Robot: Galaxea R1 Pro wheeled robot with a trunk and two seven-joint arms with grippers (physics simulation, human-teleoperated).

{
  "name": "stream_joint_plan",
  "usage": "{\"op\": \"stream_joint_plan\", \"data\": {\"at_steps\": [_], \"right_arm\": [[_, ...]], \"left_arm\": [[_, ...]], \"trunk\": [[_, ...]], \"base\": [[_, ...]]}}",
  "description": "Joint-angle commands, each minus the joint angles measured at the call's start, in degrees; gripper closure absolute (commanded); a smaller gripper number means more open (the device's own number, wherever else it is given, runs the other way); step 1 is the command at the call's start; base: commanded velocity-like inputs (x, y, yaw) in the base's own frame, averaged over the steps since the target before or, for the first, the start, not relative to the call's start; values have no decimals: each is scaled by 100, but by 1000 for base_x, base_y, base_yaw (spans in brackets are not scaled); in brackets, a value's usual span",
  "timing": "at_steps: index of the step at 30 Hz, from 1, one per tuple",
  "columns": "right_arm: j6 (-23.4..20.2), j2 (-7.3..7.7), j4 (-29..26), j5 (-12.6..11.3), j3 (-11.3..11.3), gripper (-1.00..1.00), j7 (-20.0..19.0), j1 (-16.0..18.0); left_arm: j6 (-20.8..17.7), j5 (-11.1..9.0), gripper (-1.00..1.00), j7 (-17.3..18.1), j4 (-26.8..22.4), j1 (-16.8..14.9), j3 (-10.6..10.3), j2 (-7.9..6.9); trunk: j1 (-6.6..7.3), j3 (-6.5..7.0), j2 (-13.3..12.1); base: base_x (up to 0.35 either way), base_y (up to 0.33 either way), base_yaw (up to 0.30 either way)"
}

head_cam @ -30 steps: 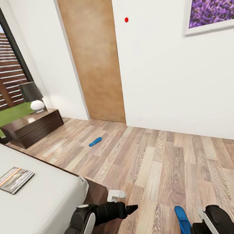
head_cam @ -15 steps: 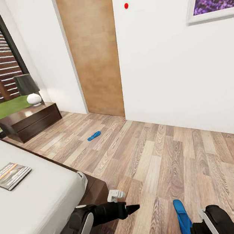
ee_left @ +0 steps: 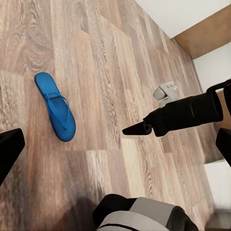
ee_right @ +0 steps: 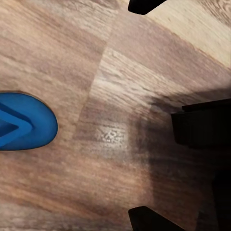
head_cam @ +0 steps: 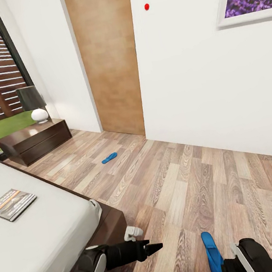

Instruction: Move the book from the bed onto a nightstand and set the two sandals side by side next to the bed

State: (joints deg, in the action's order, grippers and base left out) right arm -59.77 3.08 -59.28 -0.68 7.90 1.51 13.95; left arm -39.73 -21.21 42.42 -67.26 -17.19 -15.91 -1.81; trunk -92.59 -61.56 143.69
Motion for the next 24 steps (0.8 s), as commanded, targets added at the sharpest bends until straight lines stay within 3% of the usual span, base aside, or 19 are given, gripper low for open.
{"op": "stream_joint_plan", "data": {"at_steps": [1, 11, 24], "right_arm": [[-23, 0, -5, -11, 1, -100, 16, 2], [-23, 0, -5, -11, 1, -100, 16, 2], [-23, 0, -4, -11, 1, -100, 16, 2]], "left_arm": [[-8, -39, -100, -8, 9, -3, -8, -2], [55, -37, -100, -5, 29, -3, -17, 13], [58, -26, -100, -5, 29, -3, -17, 14]], "trunk": [[1, -5, 2], [1, -5, 2], [-32, -293, 20]], "base": [[0, 0, 0], [0, 0, 0], [0, 0, 0]]}}
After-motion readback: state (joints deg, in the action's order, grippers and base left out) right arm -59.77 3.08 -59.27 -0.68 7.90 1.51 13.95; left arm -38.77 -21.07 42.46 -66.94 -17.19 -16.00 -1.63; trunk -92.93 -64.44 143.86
